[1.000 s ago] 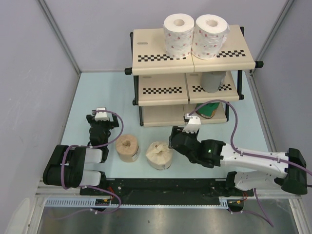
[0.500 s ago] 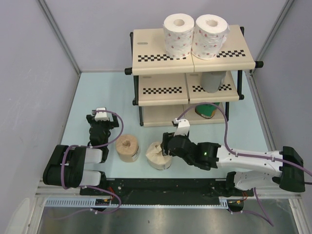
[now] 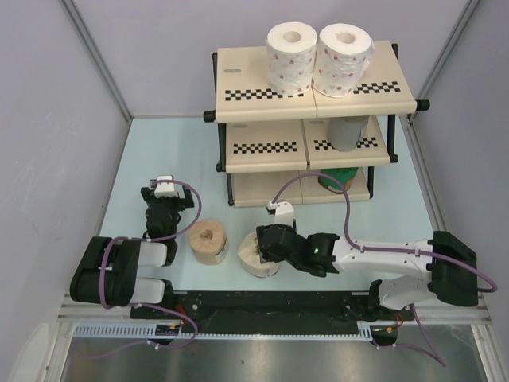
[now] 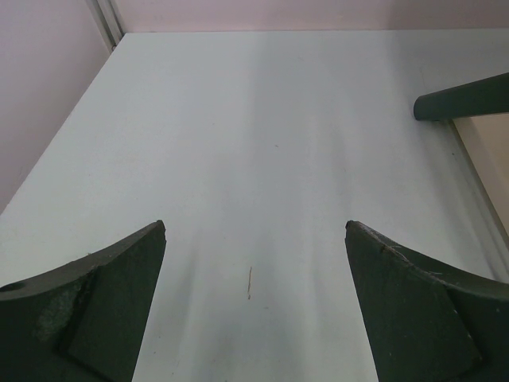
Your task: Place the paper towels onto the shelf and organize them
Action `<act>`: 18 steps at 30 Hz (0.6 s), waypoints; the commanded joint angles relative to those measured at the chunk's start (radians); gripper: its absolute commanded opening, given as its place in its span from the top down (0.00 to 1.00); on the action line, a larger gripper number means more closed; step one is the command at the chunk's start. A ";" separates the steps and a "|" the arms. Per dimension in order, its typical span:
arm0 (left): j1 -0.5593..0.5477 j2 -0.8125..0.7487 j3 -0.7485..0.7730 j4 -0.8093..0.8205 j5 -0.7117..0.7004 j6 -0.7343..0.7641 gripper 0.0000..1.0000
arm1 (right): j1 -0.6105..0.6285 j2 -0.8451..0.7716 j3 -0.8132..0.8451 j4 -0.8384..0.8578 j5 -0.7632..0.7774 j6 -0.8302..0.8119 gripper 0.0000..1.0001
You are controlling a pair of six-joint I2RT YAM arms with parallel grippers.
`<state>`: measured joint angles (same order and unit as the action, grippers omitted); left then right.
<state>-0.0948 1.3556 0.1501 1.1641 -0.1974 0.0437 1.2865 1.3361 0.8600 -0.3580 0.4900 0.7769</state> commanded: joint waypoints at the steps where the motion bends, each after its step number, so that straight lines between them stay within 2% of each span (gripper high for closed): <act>1: 0.004 -0.013 0.012 0.037 0.021 -0.007 0.00 | 0.000 0.026 -0.001 0.008 -0.016 0.035 0.36; 10: 0.004 -0.015 0.012 0.037 0.021 -0.007 0.00 | -0.016 0.061 0.001 -0.007 -0.027 0.045 0.43; 13: 0.004 -0.015 0.012 0.037 0.021 -0.007 0.00 | -0.019 0.061 0.001 -0.009 -0.025 0.047 0.53; 15: 0.006 -0.013 0.012 0.039 0.021 -0.007 0.00 | -0.016 0.052 0.001 -0.009 -0.021 0.051 0.63; 18: 0.004 -0.013 0.012 0.037 0.021 -0.005 0.00 | -0.016 0.032 -0.001 -0.013 0.002 0.058 0.67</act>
<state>-0.0948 1.3556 0.1501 1.1641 -0.1974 0.0437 1.2663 1.3762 0.8604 -0.3569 0.4915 0.8112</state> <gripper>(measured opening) 0.996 0.377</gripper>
